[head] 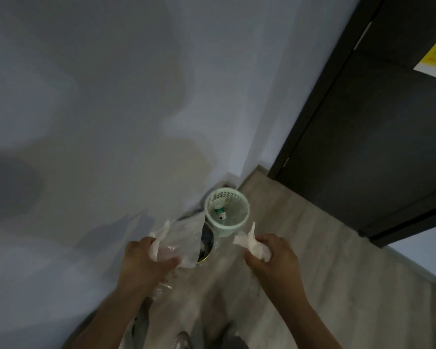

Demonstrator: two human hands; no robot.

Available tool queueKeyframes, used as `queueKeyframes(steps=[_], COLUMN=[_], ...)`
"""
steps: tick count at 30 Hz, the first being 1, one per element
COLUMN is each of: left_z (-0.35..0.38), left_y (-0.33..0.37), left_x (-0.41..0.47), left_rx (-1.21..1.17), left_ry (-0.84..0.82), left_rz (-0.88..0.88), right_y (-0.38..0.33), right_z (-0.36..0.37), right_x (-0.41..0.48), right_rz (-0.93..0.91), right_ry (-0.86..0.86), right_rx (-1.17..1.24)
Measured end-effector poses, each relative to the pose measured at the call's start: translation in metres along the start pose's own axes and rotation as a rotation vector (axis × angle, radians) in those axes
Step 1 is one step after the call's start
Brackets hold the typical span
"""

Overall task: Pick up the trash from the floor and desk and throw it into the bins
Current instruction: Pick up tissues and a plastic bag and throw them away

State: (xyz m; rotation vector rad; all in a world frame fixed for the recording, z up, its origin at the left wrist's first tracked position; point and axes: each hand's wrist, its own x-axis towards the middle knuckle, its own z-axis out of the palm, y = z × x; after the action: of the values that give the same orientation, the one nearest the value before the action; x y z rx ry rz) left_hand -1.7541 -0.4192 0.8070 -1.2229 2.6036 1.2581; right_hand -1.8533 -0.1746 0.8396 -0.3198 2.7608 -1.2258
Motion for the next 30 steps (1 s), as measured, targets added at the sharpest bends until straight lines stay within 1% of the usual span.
queueKeyframes(steps=[5, 9, 12, 16, 23, 27, 30], left_z=[0.023, 0.042, 0.056, 0.076, 0.128, 0.171, 0.202], left_y=[0.010, 0.032, 0.044, 0.049, 0.016, -0.017, -0.041], left_x=[0.049, 0.076, 0.101, 0.142, 0.220, 0.262, 0.287], left_rx=[-0.026, 0.108, 0.115, 0.166, 0.233, 0.363, 0.353], left_ry=[-0.020, -0.003, -0.011, -0.042, -0.118, -0.198, -0.239], left_rz=[-0.096, -0.190, -0.268, -0.328, -0.426, -0.466, -0.495], right_y=[0.019, 0.028, 0.042, 0.061, 0.100, 0.131, 0.157], right_z=[0.016, 0.024, 0.034, 0.051, 0.107, 0.145, 0.175], right_x=[0.074, 0.139, 0.185, 0.236, 0.286, 0.300, 0.305], right_rz=[0.013, 0.006, 0.013, 0.027, 0.072, 0.148, 0.159], right_ry=[-0.107, -0.217, -0.290, -0.380, -0.474, -0.474, -0.494], right_rx=[-0.054, -0.051, -0.060, -0.051, -0.121, -0.130, -0.162])
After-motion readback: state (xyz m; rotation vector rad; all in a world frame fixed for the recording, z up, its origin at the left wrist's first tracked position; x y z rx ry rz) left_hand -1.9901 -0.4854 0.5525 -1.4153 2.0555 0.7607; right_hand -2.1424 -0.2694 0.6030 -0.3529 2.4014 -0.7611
